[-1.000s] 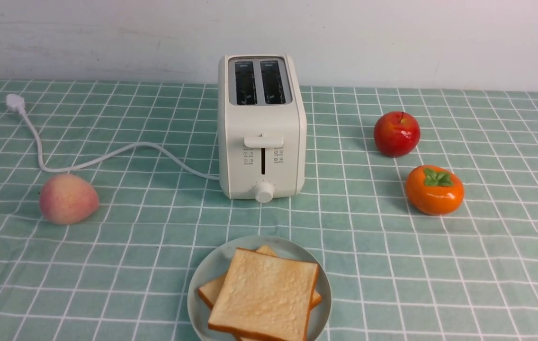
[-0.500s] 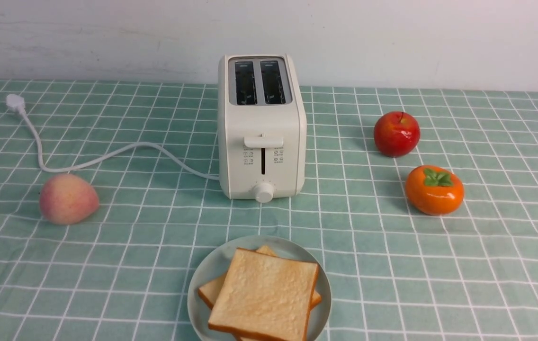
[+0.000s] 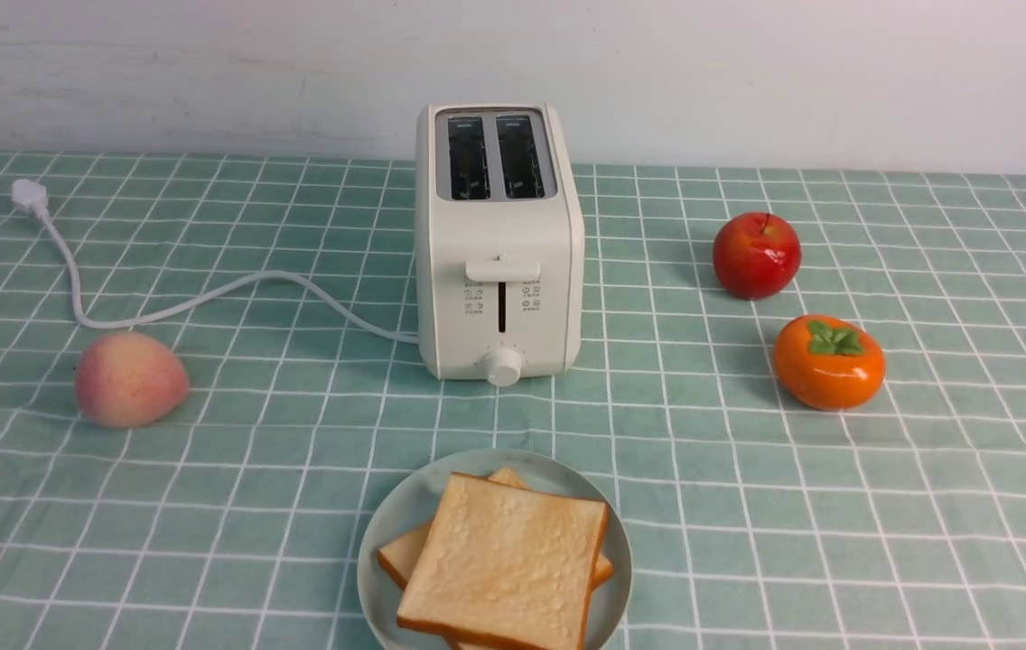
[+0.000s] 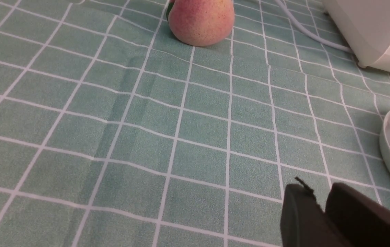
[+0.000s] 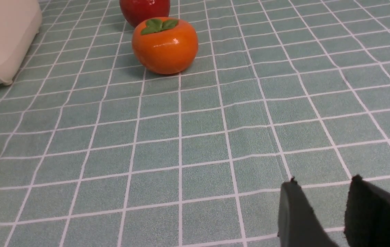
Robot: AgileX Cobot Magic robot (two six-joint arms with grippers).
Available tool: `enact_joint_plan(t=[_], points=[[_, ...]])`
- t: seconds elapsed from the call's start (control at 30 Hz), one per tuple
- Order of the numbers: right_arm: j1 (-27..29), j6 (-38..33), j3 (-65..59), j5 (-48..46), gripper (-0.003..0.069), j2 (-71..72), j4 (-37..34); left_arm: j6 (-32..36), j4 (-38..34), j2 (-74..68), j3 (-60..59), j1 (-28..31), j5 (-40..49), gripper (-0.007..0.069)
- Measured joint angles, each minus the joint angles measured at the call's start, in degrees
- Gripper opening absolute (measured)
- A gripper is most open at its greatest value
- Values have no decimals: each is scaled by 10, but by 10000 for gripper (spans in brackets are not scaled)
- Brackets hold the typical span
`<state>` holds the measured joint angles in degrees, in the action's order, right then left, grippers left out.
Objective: Take toasted bread from bread machine on blue coffee table place on plate.
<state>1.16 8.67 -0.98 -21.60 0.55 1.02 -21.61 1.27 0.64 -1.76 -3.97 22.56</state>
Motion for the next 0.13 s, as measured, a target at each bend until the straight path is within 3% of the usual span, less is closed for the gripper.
enact_joint_plan(t=[0.13], points=[[0,0,0,0,232,0,0,0,0,0,0,0,0,111]])
